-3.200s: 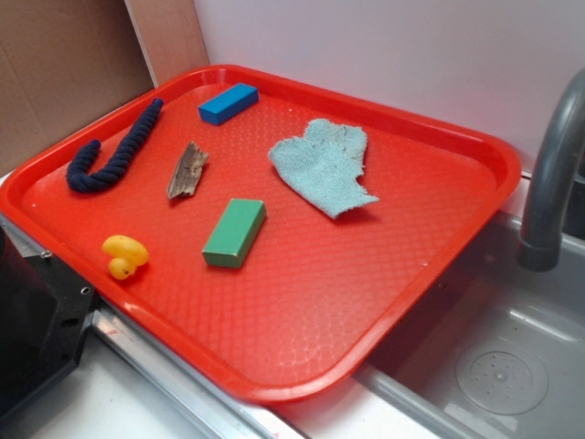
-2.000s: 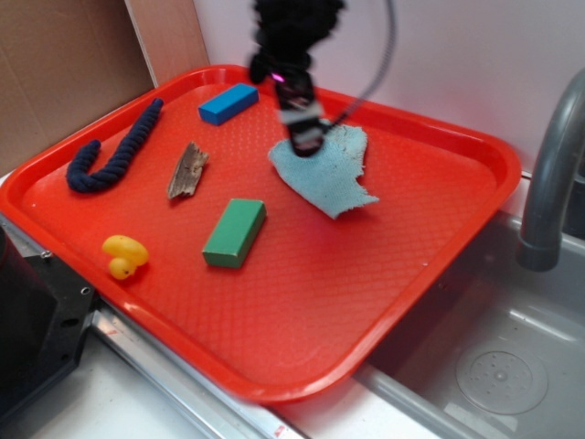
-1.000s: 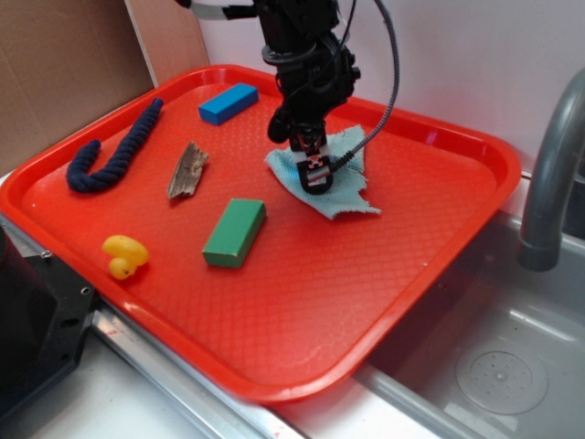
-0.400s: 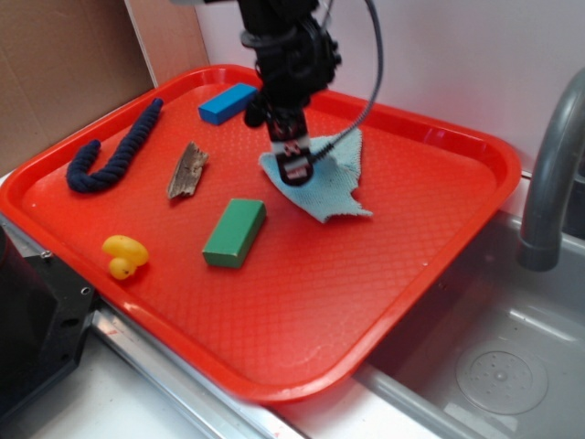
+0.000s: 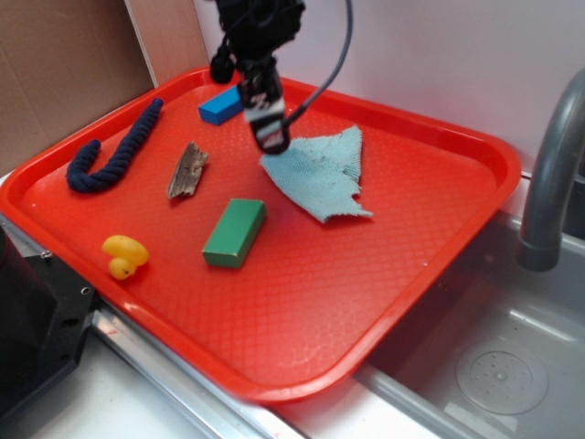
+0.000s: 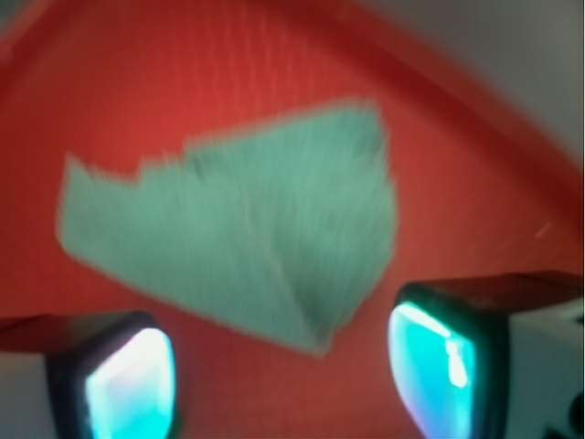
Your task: Grab the blue cloth.
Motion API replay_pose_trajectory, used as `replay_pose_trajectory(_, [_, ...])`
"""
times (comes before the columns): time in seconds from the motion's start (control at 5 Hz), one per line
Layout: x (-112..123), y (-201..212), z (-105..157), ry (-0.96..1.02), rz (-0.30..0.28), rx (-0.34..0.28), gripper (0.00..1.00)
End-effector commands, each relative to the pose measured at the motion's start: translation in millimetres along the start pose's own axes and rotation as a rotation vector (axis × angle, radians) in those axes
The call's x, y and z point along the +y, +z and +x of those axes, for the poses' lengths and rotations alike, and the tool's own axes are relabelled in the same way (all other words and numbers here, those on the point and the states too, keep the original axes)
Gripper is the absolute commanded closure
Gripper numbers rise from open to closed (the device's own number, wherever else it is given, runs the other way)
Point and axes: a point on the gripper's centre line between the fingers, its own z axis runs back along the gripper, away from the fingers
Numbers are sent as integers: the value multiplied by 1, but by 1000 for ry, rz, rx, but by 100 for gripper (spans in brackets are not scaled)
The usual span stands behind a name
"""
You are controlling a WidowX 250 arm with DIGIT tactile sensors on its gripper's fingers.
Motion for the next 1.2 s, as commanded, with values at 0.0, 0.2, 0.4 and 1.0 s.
replay_pose_trajectory(0.0, [4,-45,4,-114,-43,5,0])
replay_pose_trajectory(0.2, [-4,-54,15,-108,-26,16,0])
replay_pose_trajectory(0.4, [-4,-45,32,-39,11,-28,100])
replay_pose_trajectory(1.0, [-5,-26,48,29,72,-57,100])
